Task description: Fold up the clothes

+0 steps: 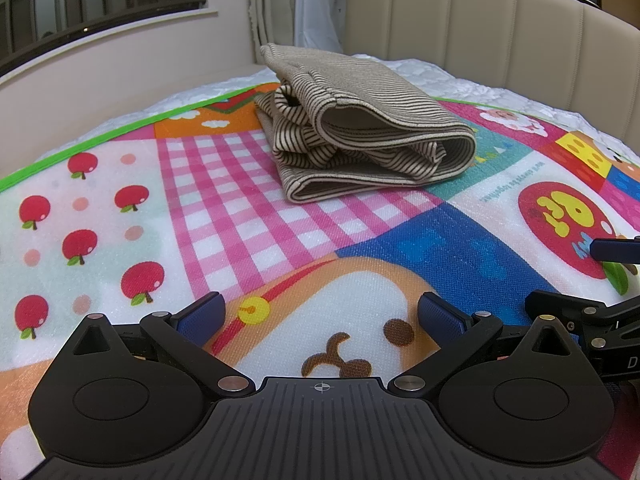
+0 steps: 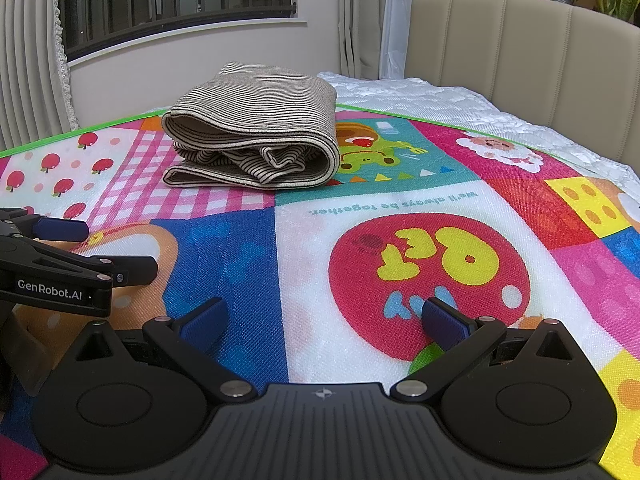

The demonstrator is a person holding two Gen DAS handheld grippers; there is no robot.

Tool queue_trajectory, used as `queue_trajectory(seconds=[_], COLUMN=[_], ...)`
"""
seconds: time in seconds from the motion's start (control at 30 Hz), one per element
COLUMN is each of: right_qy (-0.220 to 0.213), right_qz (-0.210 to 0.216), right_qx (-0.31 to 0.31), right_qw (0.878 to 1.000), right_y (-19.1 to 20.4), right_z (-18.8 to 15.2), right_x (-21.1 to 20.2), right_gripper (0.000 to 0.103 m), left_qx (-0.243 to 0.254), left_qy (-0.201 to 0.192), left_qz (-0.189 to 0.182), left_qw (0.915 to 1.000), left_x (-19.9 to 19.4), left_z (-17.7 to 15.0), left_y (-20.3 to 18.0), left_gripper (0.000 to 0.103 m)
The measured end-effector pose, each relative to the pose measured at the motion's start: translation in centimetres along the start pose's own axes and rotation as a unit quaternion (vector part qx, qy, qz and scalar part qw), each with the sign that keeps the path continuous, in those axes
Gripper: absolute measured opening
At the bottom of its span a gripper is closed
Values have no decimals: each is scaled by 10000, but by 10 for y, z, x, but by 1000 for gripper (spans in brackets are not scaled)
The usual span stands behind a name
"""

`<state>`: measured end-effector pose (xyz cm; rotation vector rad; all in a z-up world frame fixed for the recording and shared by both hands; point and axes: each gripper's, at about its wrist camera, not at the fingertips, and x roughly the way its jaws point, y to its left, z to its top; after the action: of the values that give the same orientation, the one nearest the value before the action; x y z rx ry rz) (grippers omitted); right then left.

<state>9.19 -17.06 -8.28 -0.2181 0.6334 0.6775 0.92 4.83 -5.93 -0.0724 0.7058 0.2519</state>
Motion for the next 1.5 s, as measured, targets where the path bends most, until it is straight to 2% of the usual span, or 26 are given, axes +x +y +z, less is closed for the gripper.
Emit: queue_trajectory(seconds=[1.5], right_qy=[-6], right_qz=[17], right_qx=[-9], right_qw=[10000], right_y=[-2], right_z=[0], right_x=[0], right_gripper=[103], left_qx=[59], left_qy=[100], left_qz=[15], left_qw=[9999], left_x=[1], left_z=[2], left_y=[-1], left_gripper=[103])
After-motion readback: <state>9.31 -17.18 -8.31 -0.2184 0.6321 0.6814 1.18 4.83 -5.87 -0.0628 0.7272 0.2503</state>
